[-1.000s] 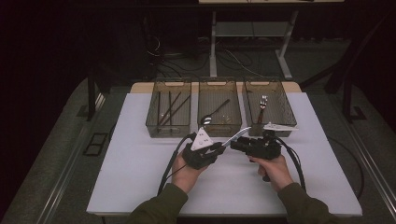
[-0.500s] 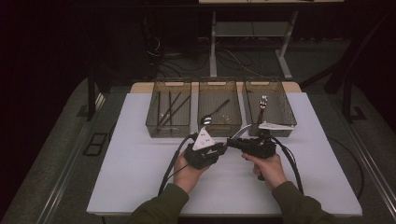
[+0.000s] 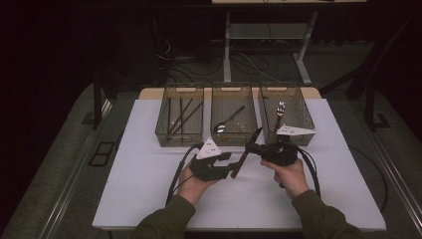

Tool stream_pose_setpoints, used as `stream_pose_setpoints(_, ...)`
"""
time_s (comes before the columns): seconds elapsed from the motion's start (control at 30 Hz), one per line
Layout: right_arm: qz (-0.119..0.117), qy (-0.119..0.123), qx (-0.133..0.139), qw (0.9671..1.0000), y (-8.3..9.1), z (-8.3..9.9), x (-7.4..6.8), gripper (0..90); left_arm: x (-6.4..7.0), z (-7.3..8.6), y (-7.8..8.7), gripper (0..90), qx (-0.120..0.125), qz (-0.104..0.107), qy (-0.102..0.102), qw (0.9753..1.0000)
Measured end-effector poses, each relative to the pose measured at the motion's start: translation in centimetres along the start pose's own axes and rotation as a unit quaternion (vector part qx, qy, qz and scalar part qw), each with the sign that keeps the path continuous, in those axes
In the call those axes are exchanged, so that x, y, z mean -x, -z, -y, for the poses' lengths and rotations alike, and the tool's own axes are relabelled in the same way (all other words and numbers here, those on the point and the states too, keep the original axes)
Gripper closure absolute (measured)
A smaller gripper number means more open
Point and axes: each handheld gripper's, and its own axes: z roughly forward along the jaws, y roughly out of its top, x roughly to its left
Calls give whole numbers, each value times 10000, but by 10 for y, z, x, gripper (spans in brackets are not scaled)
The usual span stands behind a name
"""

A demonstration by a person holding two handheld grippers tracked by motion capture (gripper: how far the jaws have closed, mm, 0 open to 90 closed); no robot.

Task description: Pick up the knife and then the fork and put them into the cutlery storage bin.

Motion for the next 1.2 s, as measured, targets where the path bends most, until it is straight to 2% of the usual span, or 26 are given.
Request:
stream_pose_setpoints(0.07, 159, 146, -54, 9998, 5, -3, 2, 891, -4, 4, 7, 497, 72, 14, 68, 9999)
stream_pose_setpoints(0.17, 358, 309, -124, 9988, 15, -10, 4, 891, -10, 10, 19, 444, 8, 33, -16, 10000)
stream_pose_setpoints(0.5, 677, 277, 182, 9972, 55, -36, 23, 892, -26, 40, 63, 306, 23, -63, 31, 10000)
stream_pose_setpoints(0.6, 794, 240, 206, 9963, 66, -45, 28, 892, -29, 48, 73, 248, 43, -108, 66, 9999)
stream_pose_setpoints(0.73, 940, 269, 244, 9949, 76, -57, 33, 892, -30, 58, 83, 166, 0, -161, 17, 9999)
stream_pose_setpoints(0.8, 1055, 312, 232, 9937, 82, -63, 35, 892, -32, 62, 86, 129, -36, -171, -6, 9998)
stream_pose_setpoints(0.97, 1293, 353, 291, 9905, 97, -84, 40, 892, -33, 68, 91, 38, 0, -231, 154, 9996)
stream_pose_setpoints(1.03, 1435, 397, 314, 9884, 103, -94, 43, 892, -34, 68, 92, 0, 44, -245, 197, 9995)
stream_pose_setpoints(1.2, 1825, 510, 283, 9815, 113, -118, 53, 892, -35, 68, 88, 0, 8, -208, 161, 9997)
